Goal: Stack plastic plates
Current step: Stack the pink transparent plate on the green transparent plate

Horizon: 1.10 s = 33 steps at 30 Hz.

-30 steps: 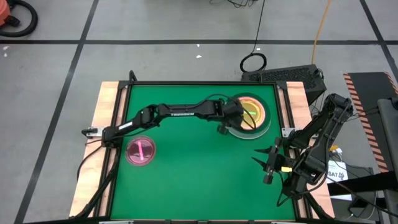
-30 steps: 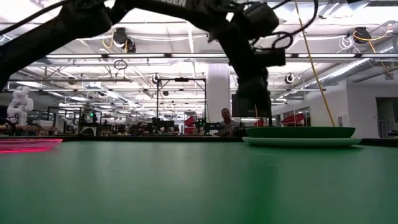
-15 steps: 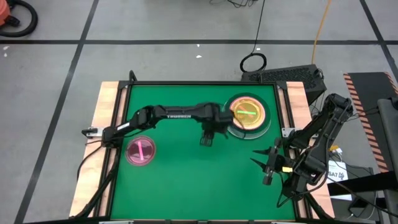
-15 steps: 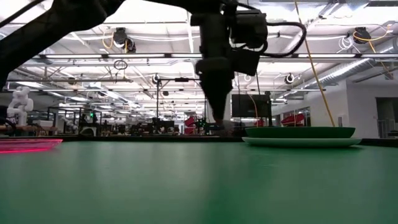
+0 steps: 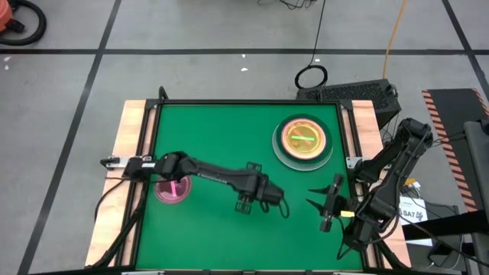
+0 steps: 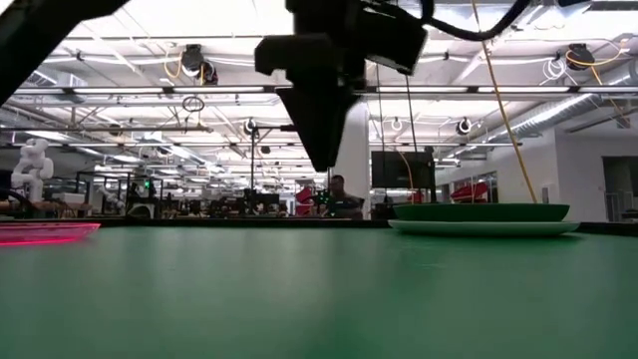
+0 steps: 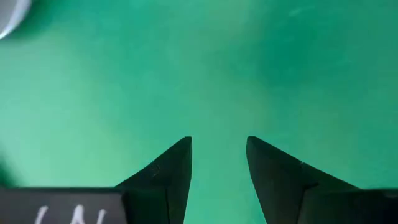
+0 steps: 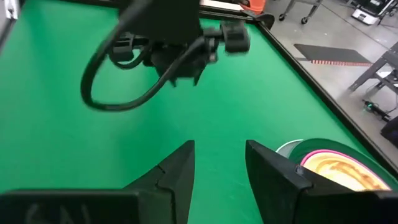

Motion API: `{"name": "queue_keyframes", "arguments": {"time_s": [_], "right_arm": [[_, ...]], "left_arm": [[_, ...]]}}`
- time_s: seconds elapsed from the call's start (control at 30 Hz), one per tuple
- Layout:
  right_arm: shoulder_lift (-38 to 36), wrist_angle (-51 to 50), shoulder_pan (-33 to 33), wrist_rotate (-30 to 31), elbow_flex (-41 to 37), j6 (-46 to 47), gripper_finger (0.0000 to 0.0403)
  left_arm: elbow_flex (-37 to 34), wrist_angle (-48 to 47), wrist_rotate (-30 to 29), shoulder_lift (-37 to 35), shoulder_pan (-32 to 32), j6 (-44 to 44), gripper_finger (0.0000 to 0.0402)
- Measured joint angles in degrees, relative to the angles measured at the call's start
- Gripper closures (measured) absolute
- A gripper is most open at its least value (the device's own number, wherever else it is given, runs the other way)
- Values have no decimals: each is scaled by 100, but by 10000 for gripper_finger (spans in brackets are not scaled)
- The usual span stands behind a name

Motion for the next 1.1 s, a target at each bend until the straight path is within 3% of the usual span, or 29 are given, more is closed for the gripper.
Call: {"name": "queue_keyframes", "arguments": {"time_s": [0.13, 0.37, 0.6, 0.77, 1.1], "right_arm": [[2, 274, 19, -109, 0, -68, 268], [158, 1133, 142, -163, 0, -795, 268], [328, 1658, 96, -127, 0, -1036, 268], [468, 2012, -35, -119, 0, -1204, 268], [942, 2723, -708, 31, 0, -1983, 268]], "left_arm": [[-701, 169, -877, -435, -354, -690, 241], [-4232, 2033, -1550, -2285, -938, -2022, 241], [-6597, 3769, -1757, -4541, -1803, -3347, 241], [-7536, 4033, -2295, -5311, -2691, -4172, 241], [-8025, 3989, -2784, -5374, -4020, -5459, 241]]}}
